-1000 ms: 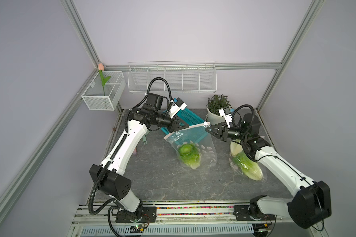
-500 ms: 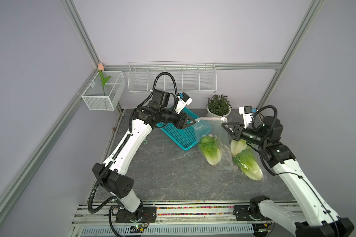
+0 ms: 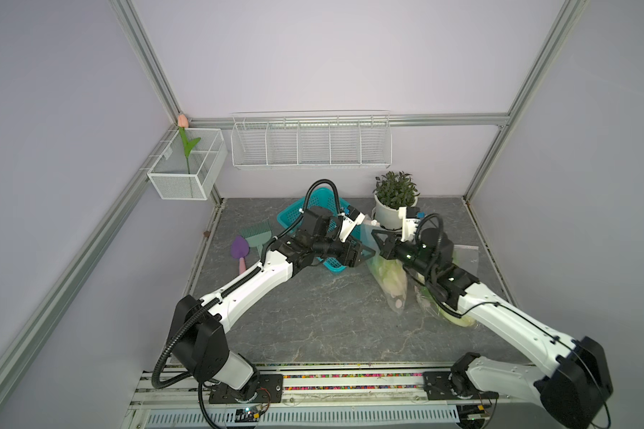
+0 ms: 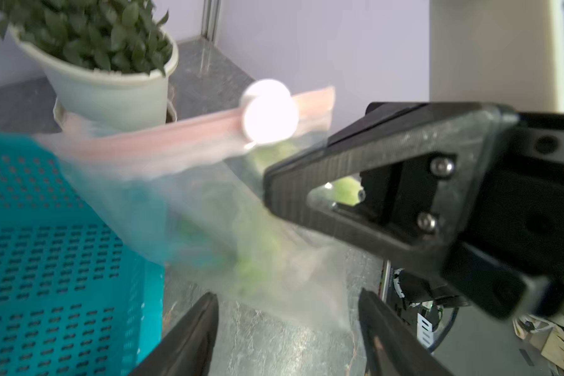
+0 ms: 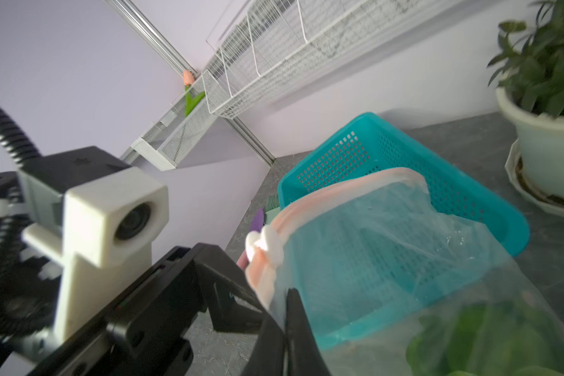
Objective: Put the chinese cabbages into a zipper bag and zip it
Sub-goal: Place the zipper food storage bag at the center of the board, then pick up the zipper food storage bag at the center of the board.
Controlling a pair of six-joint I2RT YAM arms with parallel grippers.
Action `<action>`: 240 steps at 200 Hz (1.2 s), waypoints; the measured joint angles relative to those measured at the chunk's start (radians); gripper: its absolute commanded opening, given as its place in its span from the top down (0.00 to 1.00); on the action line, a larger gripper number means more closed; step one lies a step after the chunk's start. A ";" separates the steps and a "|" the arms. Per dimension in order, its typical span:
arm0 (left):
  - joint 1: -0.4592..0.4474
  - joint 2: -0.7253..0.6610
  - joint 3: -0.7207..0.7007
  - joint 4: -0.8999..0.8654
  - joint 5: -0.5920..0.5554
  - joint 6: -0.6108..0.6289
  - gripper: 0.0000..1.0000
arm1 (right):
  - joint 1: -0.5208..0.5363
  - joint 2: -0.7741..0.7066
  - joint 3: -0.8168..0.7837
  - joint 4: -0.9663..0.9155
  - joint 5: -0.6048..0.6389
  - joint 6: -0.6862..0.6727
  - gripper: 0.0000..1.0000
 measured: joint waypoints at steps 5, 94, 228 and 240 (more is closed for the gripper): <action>0.000 -0.011 -0.028 0.011 -0.025 -0.004 0.26 | 0.023 0.031 0.000 0.031 0.027 0.014 0.93; 0.066 -0.043 -0.151 0.185 -0.276 -0.160 0.43 | 0.113 0.202 0.066 0.299 0.164 0.153 0.55; 0.207 -0.056 -0.255 0.326 -0.088 -0.400 0.82 | -0.174 -0.062 -0.068 -0.297 -0.109 -0.163 0.44; 0.207 -0.056 -0.261 0.343 -0.088 -0.420 0.91 | -0.222 -0.041 -0.070 -0.315 -0.130 -0.163 0.43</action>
